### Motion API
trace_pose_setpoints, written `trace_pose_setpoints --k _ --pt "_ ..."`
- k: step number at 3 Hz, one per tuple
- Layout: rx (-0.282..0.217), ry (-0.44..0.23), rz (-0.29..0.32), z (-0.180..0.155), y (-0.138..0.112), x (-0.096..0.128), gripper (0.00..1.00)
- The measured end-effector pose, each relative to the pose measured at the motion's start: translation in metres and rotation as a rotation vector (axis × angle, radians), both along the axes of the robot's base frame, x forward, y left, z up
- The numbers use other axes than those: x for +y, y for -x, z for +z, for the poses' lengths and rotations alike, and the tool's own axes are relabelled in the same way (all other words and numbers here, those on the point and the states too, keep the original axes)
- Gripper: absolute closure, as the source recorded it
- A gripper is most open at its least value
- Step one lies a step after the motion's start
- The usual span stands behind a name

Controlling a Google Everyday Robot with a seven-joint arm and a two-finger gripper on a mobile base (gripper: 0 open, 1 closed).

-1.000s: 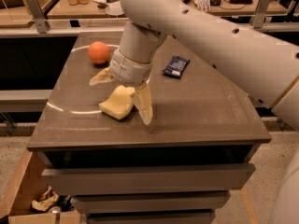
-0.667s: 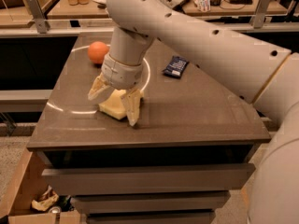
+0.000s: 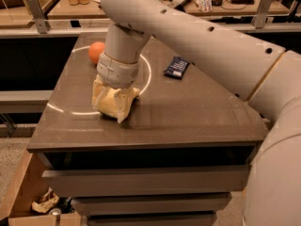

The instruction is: Pick sponge

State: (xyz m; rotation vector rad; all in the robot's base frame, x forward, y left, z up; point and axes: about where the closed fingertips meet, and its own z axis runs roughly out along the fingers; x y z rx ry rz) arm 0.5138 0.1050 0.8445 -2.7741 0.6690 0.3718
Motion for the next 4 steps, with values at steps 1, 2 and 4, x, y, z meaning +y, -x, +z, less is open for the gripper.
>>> trace_pose_setpoints --k 1,2,4 --pt "-0.046 -0.085 -0.024 0.036 -0.003 -0.003 0.99" --pt "-0.050 -0.167 -0.105 0.059 -0.013 -0.023 1.00" --pt "0.041 -0.313 -0.224 0.072 -0.021 -0.050 1.00"
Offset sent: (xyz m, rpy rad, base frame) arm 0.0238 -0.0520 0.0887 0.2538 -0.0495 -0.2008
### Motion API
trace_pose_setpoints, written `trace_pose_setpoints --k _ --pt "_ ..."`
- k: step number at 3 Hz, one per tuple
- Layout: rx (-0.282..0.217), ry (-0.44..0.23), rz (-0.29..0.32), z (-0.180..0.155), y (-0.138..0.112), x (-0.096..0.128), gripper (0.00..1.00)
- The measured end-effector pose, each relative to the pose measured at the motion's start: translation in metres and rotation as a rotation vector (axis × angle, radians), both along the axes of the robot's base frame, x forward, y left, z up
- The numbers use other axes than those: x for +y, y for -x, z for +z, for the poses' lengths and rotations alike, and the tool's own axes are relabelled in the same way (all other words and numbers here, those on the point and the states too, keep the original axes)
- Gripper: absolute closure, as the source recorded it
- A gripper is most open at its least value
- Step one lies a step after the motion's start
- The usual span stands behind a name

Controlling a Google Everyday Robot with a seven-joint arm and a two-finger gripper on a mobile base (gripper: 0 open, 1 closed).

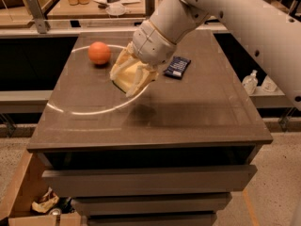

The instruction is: Pick sponge

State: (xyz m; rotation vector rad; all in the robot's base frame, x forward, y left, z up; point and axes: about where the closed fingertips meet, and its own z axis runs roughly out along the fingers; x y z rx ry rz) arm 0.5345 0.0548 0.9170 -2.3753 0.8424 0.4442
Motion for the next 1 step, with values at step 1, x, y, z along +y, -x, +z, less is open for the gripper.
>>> trace_pose_setpoints --k 1 --pt "0.000 0.000 0.000 0.0000 0.0000 0.0000 1.00"
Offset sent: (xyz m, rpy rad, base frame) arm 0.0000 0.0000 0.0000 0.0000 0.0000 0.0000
